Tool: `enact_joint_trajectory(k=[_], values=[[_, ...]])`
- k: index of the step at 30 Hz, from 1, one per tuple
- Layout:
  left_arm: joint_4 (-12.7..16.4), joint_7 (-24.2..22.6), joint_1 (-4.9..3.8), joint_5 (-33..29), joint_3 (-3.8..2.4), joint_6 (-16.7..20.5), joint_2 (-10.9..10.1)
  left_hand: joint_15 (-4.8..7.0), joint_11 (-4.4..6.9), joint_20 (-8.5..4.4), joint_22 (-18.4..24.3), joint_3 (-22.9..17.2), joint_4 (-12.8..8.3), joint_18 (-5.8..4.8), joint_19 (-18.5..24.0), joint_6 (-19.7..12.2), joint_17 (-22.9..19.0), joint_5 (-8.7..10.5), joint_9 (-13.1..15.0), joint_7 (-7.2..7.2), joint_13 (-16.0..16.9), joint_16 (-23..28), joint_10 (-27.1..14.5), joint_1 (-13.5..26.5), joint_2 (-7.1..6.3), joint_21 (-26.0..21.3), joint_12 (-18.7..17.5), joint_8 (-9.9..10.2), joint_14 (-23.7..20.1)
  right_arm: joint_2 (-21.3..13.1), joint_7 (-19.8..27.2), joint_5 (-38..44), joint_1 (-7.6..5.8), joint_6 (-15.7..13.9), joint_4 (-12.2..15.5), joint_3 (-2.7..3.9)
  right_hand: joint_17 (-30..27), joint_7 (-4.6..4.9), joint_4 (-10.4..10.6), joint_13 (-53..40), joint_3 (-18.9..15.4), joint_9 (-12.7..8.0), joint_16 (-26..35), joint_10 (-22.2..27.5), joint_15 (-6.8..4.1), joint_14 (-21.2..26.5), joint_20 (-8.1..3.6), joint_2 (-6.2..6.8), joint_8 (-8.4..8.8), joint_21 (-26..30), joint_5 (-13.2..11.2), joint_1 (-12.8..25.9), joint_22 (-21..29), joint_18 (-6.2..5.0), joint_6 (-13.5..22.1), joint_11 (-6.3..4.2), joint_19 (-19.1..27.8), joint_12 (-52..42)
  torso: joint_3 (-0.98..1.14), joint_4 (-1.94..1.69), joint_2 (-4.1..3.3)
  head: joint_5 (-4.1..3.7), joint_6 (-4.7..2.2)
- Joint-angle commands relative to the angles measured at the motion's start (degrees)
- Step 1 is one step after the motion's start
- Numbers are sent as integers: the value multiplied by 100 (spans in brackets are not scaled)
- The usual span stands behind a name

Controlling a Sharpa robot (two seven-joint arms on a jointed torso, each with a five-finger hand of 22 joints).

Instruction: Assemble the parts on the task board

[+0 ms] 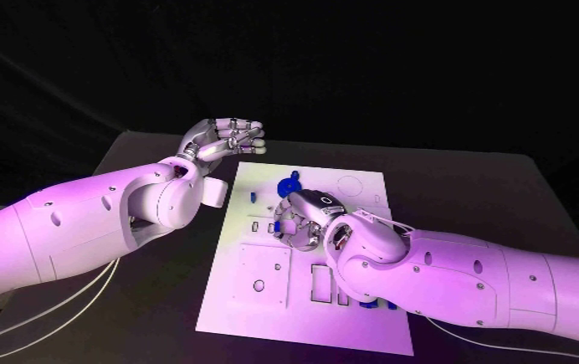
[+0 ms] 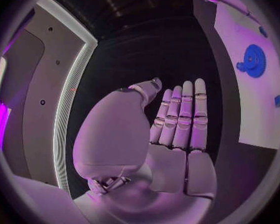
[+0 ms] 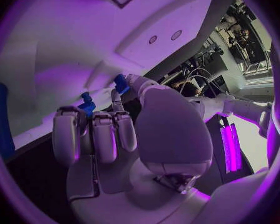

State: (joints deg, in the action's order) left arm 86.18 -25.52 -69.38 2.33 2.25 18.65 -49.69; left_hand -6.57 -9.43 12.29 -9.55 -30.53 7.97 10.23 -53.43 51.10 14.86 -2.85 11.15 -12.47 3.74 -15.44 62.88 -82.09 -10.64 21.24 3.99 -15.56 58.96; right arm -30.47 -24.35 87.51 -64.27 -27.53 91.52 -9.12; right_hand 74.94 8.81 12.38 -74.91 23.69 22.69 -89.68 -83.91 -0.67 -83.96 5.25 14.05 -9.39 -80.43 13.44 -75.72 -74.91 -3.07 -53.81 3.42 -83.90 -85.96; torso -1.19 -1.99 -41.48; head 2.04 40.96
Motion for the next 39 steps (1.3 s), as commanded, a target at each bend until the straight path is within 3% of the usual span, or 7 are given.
enact_joint_trajectory(k=[1, 11, 20, 23, 28, 35, 39], values=[[14, -18, -4, -13, -4, -110, 3, -12, 10, 8, 9, -13, -20, 12, 34, 4, 6, -3, -7, -13, -4, 20, 45, 59, -11, 23, -34, 28, -2, 5, 16, 84, 6, 86, 8, -1, 1311, 2, 12, -1127, -77, -17, 15, -300, 53, -562, 54, 54, 57, 28, 18, 27, -700, 41, 71, 56, 2, 31, 0, -2, 2, 5, 2], [9, -12, -4, -13, -4, -114, 2, -12, 10, 8, 9, -13, -20, 12, 34, 4, 6, -3, -7, -13, -4, 20, 45, 59, -11, 23, -34, 28, -2, -36, 101, 89, 6, -101, 82, -1, 1284, 22, 88, -1079, -372, -50, 23, -255, 76, -556, 81, 87, 127, 83, 24, 37, -669, 28, 140, 76, 28, 87, 0, -1, 1, 8, -7], [-13, 603, -3, 623, -3, -337, -58, 34, 1, -15, -20, 198, 147, 31, -138, -72, 156, -3, -30, -42, 3, -145, -41, 456, -86, 134, -31, 93, 322, -657, 1100, -628, -102, -984, 571, 17, 1185, 79, 417, -1014, -1615, -159, 49, -195, 125, -534, 133, -227, 257, 247, 59, -407, -580, -8, 271, 133, 99, 154, 10, 10, 21, 29, -13], [-3, 1100, -4, 1087, -4, -497, -102, 253, 141, -251, -258, 557, 447, 27, -850, -86, 703, -43, 16, 31, 71, -1109, 110, 869, -89, 665, 124, -7, 1324, -1003, 1533, -1348, -242, -1004, 791, 23, 1145, 57, 414, -1001, -1616, -146, 61, -181, 114, -524, 127, -296, 197, 317, 51, -473, -535, -25, 173, 116, 138, 170, 28, 13, 51, 55, -4], [47, 2252, -14, 2051, -9, -975, -183, 589, 472, -633, -1263, 886, 728, 12, -1240, -320, 3929, -18, 640, 304, 1131, -4986, 580, 815, 93, 2298, 1854, -1187, 1808, -1620, 1867, -2461, -510, -798, 1141, 26, 1074, 26, 414, -977, -1596, -121, 83, -159, 90, -508, 108, -362, 101, 428, 44, -502, -459, -51, 69, 88, 198, 197, 58, 23, 97, 85, 25], [148, 3983, -52, 3450, -26, -2020, -181, 815, 716, -798, -3588, 900, 865, -210, -1520, -651, 6029, -21, 1487, 618, 4254, -6710, 327, 1366, 292, 4474, 5735, -2704, 2609, -2229, 1924, -2962, -790, -598, 1286, 28, 1057, 18, 424, -956, -1606, -116, 89, -140, 83, -503, 101, -377, 74, 440, 40, -467, -453, -53, 54, 81, 203, 221, 114, 55, 165, 114, 86], [143, 4581, -71, 4163, -30, -2357, -65, 883, 819, -855, -4188, 1037, 876, -291, -1696, -598, 6332, -2, 1682, 707, 5124, -6895, 700, 1616, 337, 4918, 6499, -3073, 2743, -2399, 1883, -3036, -857, -563, 1224, 27, 1063, 16, 425, -953, -1611, -114, 87, -137, 82, -505, 100, -377, 68, 428, 39, -457, -463, -50, 51, 79, 195, 225, 129, 45, 184, 131, 119]])
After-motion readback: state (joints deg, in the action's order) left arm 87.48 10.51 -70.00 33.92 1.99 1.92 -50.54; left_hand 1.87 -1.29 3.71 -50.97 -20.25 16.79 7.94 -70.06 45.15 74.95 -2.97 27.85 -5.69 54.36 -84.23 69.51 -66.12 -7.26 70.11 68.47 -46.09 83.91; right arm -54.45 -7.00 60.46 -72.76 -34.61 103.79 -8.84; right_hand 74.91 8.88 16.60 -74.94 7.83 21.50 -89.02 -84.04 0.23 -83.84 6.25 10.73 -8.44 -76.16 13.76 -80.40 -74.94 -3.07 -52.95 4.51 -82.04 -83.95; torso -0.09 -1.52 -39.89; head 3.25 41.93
